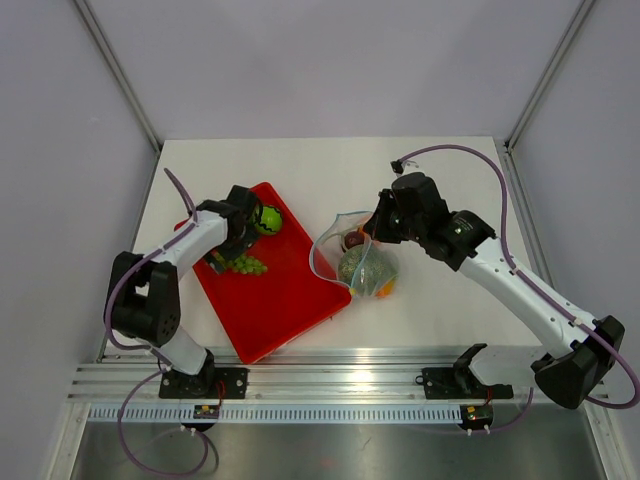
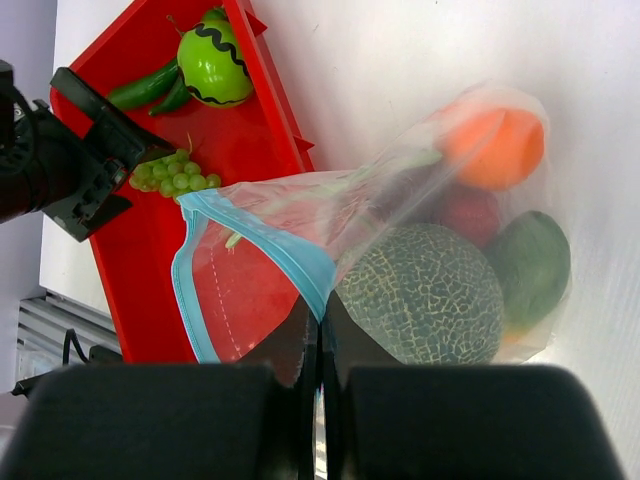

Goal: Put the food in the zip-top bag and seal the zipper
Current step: Pick up the fake fruit from the bin.

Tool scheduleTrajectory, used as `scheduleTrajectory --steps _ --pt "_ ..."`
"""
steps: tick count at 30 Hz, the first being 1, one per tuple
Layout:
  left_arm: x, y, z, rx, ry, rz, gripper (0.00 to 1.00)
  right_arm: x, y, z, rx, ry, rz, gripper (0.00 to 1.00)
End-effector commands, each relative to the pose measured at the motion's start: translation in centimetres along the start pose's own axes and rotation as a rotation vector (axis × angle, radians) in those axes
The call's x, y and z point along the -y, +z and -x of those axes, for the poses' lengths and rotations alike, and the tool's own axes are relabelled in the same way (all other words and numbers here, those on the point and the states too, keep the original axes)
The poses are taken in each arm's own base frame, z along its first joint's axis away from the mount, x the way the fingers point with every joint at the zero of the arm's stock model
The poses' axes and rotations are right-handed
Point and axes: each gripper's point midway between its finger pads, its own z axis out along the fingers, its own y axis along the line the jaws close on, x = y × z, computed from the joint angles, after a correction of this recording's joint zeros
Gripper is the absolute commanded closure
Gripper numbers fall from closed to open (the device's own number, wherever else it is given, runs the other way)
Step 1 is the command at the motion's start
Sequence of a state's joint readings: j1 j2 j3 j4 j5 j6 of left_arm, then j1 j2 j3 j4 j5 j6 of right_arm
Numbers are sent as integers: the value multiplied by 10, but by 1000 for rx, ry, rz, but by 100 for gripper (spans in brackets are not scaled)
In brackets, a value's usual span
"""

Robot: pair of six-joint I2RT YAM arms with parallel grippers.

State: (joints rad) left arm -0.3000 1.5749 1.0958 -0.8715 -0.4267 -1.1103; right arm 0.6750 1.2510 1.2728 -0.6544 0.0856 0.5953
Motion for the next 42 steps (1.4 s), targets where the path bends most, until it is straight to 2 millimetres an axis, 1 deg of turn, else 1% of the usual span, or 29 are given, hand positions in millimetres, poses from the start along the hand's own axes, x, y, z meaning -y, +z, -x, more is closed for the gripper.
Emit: scheduleTrajectory --steps 1,3,6,9,13,15,18,22,24,27,29,31,32,35,36,38,39,40,42 --pt "17 1 18 79 -80 -1 2 -13 -6 14 49 12 60 100" --pt "18 9 16 80 -79 22 3 -12 -8 13 45 12 58 100" --pt "18 17 14 85 -87 41 8 -9 -9 10 39 11 48 100" --pt "17 24 8 71 -85 50 11 -5 -11 8 39 12 36 100" --pt "21 31 3 60 -83 38 14 -5 -12 7 36 16 34 100" --pt "22 34 1 58 -85 40 17 -5 -13 8 38 20 37 100" --pt "26 42 -6 35 -86 27 20 -4 -15 6 36 23 34 100" --pt "27 45 -7 42 -99 14 23 -1 -17 4 35 25 26 100" --pt "24 48 -10 41 -100 24 23 0 -18 4 37 25 20 100" --pt "20 53 -14 37 -101 31 29 2 -20 4 39 25 15 100" --pt "18 55 -16 37 -100 35 39 1 -20 4 37 27 16 100" --pt "17 56 -14 47 -92 41 51 0 -22 6 39 27 18 100" --pt "15 56 -11 63 -86 52 60 1 -22 5 37 29 13 100" --pt "11 44 0 95 -73 59 71 1 -25 7 42 22 12 100" --pt "13 32 7 110 -72 27 71 1 -27 8 46 24 11 100" --pt "12 19 15 133 -72 1 73 2 -28 9 50 23 11 100" --pt "11 10 20 150 -58 -18 79 2 -28 8 50 23 8 100" --pt "12 -6 29 174 -67 -61 80 1 -29 9 54 30 14 100" --pt "13 -24 38 210 -33 -115 81 1 -28 9 51 32 13 100"
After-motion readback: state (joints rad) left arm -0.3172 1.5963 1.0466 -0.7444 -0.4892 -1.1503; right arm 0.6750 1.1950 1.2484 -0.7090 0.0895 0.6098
